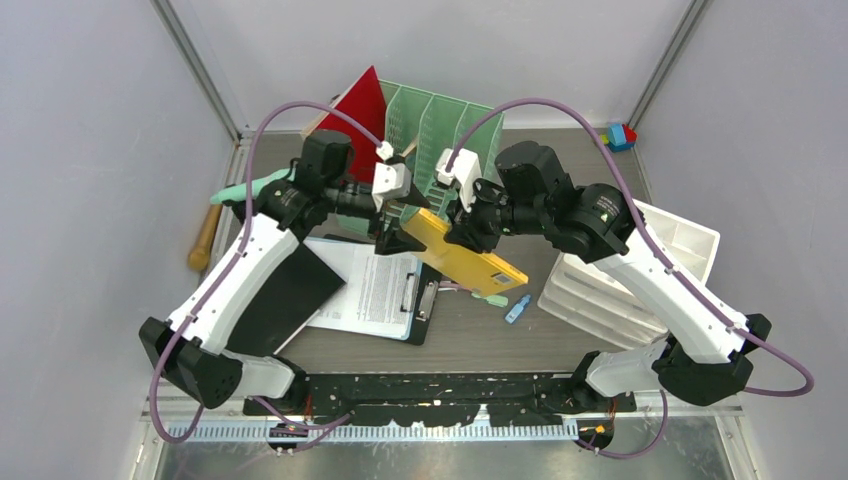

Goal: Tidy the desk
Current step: Pick up the book from the center of the board.

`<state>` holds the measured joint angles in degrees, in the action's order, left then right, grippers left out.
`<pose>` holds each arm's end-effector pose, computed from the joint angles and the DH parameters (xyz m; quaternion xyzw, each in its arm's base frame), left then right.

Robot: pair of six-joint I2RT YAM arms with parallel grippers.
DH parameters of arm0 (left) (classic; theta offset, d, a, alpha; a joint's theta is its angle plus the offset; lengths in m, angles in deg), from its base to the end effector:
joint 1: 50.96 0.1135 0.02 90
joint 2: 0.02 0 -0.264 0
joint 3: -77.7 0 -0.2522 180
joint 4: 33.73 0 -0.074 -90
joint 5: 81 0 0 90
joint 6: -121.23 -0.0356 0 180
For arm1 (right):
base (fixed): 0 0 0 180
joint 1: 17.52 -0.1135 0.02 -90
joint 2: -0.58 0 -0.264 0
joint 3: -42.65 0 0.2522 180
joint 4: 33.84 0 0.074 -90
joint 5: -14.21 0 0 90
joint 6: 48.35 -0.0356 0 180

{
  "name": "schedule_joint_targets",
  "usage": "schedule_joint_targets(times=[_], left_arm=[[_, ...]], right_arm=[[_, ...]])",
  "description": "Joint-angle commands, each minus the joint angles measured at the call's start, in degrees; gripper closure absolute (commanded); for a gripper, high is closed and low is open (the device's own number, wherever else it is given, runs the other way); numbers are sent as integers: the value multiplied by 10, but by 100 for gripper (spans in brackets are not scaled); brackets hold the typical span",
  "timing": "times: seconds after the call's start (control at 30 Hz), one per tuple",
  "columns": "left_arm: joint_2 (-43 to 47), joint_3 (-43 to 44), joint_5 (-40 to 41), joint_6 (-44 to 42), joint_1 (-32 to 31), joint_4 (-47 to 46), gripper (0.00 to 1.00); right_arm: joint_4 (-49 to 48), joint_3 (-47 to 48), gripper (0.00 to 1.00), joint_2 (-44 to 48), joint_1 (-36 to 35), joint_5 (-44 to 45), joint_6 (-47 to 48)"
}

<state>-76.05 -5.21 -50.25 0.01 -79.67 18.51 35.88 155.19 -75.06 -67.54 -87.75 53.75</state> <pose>0.2226 -0.1568 0.4126 0.5885 0.5348 -0.4212 0.4362 0.1535 0.1945 0.4617 -0.4933 0.7224 0.2411 0.4204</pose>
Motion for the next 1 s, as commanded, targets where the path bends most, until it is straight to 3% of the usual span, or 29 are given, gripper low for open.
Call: schedule_joint_targets(times=[0.0, 0.07, 0.13, 0.17, 0.2, 0.23, 0.3, 0.37, 0.57, 0.8, 0.97], left_arm=[[-18, 16, -27, -29, -32, 14, 25], [-20, 10, -30, -31, -39, 14, 44], [-16, -2, -32, -32, -41, 6, 71], [-11, -7, -29, -33, -41, 2, 90], [-7, -11, -20, -38, -41, 1, 99], [0, -13, -9, -55, -41, 8, 100], [12, -11, 10, -121, -41, 60, 100], [22, -7, 46, -165, -41, 90, 100], [47, 13, 135, -158, -37, 126, 100], [81, -3, 28, -50, -3, 79, 100], [98, -37, -43, 34, 14, 9, 100]], right_arm=[[-36, 27, 100, 12, 1, -22, 6], [-37, 26, 100, 15, 1, -17, 5], [-39, 21, 100, 20, 2, -13, 2], [-41, 15, 100, 24, 3, -10, 0], [-46, 12, 98, 27, 7, -6, -5], [-47, 3, 96, 30, 9, -4, -8], [-60, -12, 67, 46, 20, 7, -17], [-74, -32, 50, 62, 42, 23, -27], [-81, -85, 39, 120, 100, 0, -30], [-89, -182, 24, 217, 150, -69, 3], [-70, -230, 20, 247, 167, -124, 19]])
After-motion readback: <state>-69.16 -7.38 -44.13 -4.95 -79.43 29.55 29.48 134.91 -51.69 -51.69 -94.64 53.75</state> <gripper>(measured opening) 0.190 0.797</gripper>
